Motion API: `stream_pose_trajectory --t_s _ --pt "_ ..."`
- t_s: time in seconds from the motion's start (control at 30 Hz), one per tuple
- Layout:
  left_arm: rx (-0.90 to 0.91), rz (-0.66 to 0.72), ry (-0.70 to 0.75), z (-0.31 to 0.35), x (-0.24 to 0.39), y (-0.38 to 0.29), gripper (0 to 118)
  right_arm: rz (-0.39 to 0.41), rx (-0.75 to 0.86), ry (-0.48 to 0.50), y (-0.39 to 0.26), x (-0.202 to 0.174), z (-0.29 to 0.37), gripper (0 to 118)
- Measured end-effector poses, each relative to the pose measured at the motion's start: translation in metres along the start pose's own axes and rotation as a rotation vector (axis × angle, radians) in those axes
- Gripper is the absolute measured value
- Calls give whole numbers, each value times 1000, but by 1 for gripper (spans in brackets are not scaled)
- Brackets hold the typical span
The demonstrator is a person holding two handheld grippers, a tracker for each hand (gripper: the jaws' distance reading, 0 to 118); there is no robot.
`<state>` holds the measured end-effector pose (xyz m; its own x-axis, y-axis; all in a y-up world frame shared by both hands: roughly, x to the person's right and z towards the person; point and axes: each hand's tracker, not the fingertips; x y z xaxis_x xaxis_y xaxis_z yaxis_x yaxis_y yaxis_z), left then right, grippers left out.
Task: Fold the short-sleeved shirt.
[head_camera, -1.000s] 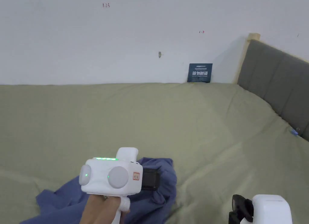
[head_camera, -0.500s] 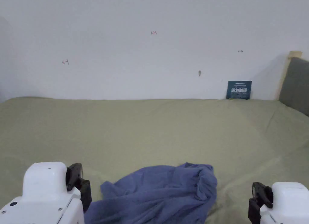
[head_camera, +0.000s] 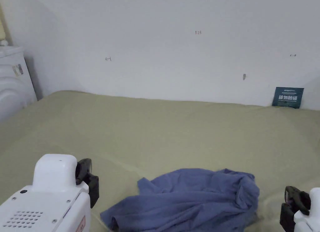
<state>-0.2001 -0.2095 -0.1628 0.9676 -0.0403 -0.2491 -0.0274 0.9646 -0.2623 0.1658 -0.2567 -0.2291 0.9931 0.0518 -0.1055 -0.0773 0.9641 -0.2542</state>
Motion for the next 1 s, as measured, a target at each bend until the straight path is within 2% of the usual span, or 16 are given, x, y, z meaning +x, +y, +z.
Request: stream_pose_trajectory --t_s 0.17,0.23,0.37,0.5,0.53,0.6,0.63,0.67,0.7,0.83,0.87,0.9,1.0 --pt "-204 27 -42 -69 -18 -21 0 -9 -18 18 -8 -4 -11 1" --pt "-318 54 -67 -107 -28 -37 0 -19 -40 25 -13 -5 -18 1" --pt "-602 20 -61 -191 -37 -84 0 -16 -87 32 -27 -7 -32 1" --pt "-704 71 -92 -238 -42 -115 0 0 -138 26 -38 -7 -49 1" --pt "-709 64 -86 -244 -42 -118 19 9 -151 18 -40 -7 -54 1" --pt "-760 65 -92 -259 -42 -126 102 12 -166 16 -44 -5 -62 1" --pt "-791 74 -109 -267 -42 -133 118 11 -172 13 -45 -5 -65 1" --pt "-820 67 -119 -276 -41 -141 114 10 -179 9 -46 -5 -68 1" --pt "-789 50 -98 -281 -40 -145 114 7 -187 8 -47 -4 -71 1" --pt "-874 -34 -57 -301 -30 -154 112 -5 -209 4 -52 -3 -76 1" --pt "-854 -37 -52 -294 -23 -164 109 -4 -217 1 -54 -3 -78 1" --pt "-846 -41 -47 -291 -24 -158 96 -5 -222 2 -56 -2 -79 1" --pt "-824 -45 -93 -274 -21 -144 74 -21 -241 1 -60 2 -82 1"
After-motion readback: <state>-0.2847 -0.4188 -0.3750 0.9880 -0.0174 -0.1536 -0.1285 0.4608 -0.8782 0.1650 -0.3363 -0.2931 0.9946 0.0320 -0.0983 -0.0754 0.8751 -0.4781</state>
